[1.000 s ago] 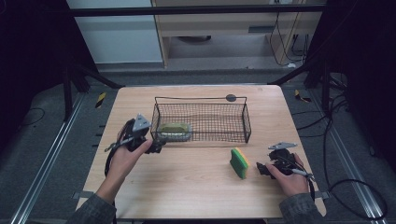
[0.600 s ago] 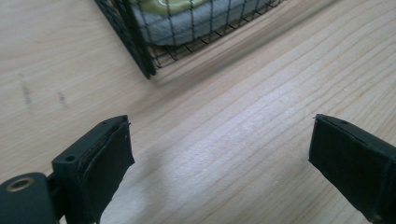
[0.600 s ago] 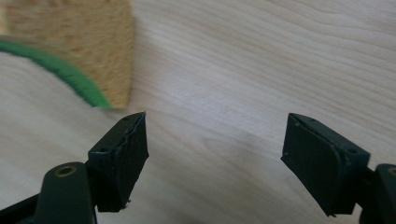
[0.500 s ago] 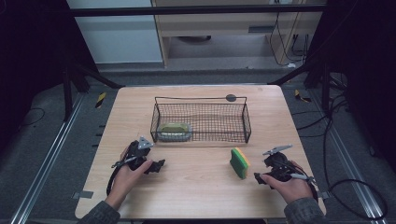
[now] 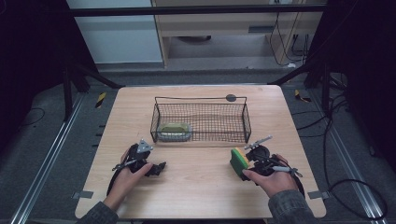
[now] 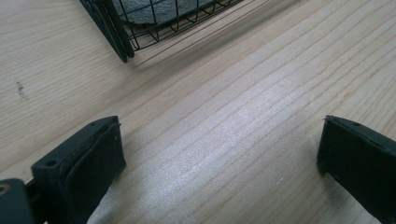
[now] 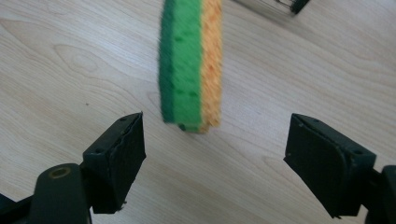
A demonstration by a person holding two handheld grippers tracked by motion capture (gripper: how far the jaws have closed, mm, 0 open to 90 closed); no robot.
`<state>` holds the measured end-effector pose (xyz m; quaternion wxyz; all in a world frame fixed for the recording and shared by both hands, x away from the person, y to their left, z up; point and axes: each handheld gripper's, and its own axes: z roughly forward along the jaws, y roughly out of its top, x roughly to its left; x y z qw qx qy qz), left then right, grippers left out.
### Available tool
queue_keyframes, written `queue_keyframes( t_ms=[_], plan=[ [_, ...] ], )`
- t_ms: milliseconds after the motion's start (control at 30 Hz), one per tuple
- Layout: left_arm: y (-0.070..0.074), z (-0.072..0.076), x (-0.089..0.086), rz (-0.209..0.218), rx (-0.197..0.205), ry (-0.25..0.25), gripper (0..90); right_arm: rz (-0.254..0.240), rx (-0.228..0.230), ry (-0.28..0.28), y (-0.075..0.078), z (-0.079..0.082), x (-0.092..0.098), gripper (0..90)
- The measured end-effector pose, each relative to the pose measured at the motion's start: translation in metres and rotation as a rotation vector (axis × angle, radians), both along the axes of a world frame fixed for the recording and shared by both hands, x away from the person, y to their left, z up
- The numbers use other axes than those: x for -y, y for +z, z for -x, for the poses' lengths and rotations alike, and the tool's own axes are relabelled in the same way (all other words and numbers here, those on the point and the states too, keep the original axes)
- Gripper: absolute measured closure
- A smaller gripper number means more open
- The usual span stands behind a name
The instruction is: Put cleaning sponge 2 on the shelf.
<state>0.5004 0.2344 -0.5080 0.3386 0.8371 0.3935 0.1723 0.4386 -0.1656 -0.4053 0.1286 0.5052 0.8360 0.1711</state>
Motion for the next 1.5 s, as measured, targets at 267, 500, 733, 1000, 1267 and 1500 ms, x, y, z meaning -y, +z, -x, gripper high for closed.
queue_keyframes(
  t_ms=[267,500,733,1000,1267,1500],
  plan=[
    [-0.001,0.000,-0.001,0.006,0.006,-0.005,0.0,0.037,-0.015,0.036,0.010,-0.019,-0.019,19.9],
    [-0.001,-0.001,-0.001,0.007,0.006,-0.006,0.0,0.054,-0.054,0.038,0.007,-0.032,-0.023,20.6],
    [-0.001,-0.001,-0.001,0.007,0.006,-0.007,0.0,0.060,-0.072,0.024,0.003,-0.040,-0.024,23.1],
    [-0.001,-0.001,-0.001,0.008,0.007,-0.009,0.0,0.054,-0.100,0.028,-0.005,-0.049,-0.027,27.5],
    [-0.001,-0.001,-0.001,0.009,0.006,-0.007,0.0,0.060,-0.130,0.034,-0.013,-0.054,-0.030,45.3],
    [-0.001,-0.002,-0.001,0.009,0.006,-0.009,0.0,0.025,-0.110,0.066,-0.006,-0.053,-0.022,64.0]
  ],
)
